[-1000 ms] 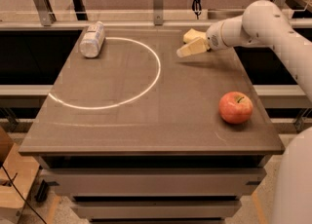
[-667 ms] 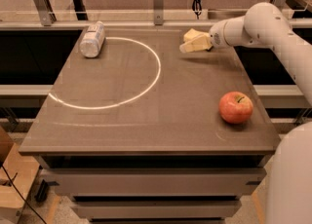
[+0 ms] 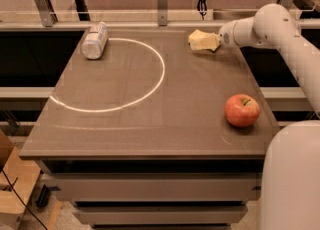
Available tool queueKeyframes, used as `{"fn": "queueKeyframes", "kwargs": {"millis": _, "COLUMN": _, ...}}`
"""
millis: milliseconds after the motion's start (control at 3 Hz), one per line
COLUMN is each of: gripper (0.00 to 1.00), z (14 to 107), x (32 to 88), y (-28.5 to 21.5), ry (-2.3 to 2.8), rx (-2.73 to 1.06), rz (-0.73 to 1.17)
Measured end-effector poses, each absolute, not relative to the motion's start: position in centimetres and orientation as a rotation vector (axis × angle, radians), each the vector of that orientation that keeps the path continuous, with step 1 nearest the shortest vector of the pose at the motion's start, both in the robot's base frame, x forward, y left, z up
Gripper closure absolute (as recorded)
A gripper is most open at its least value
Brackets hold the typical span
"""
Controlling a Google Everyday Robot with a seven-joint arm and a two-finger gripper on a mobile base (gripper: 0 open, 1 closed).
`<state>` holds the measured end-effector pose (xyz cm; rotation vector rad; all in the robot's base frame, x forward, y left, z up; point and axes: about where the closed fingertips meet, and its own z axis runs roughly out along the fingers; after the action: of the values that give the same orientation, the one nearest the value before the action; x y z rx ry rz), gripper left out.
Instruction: Move sponge near blue plastic bottle
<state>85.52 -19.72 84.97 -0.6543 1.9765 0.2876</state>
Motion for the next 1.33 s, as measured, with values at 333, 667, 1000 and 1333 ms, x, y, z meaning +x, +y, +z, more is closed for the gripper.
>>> {"fn": "queueKeyframes", "kwargs": {"millis": 333, "gripper": 0.40, "z": 84.5, "x": 85.3, "y": -20.1, "ry": 1.995, "rx": -0.651, "rz": 0.289}}
{"fn": "queueKeyframes", "kwargs": {"millis": 667, "gripper": 0.63, "z": 84.2, "x": 84.4, "y": -20.0, "ry": 2.015, "rx": -0.662, "rz": 0.281}}
{"fn": "queueKeyframes", "kwargs": {"millis": 1000, "gripper": 0.86, "z": 85.8, "x": 83.1, "y": -17.5, "ry": 1.985, "rx": -0.726, "rz": 0.311}}
{"fn": "queueKeyframes", "kwargs": {"millis": 1333, "gripper": 1.00, "z": 90.1, "x": 81.0, "y": -12.1, "ry": 1.894, "rx": -0.835, "rz": 0.327}}
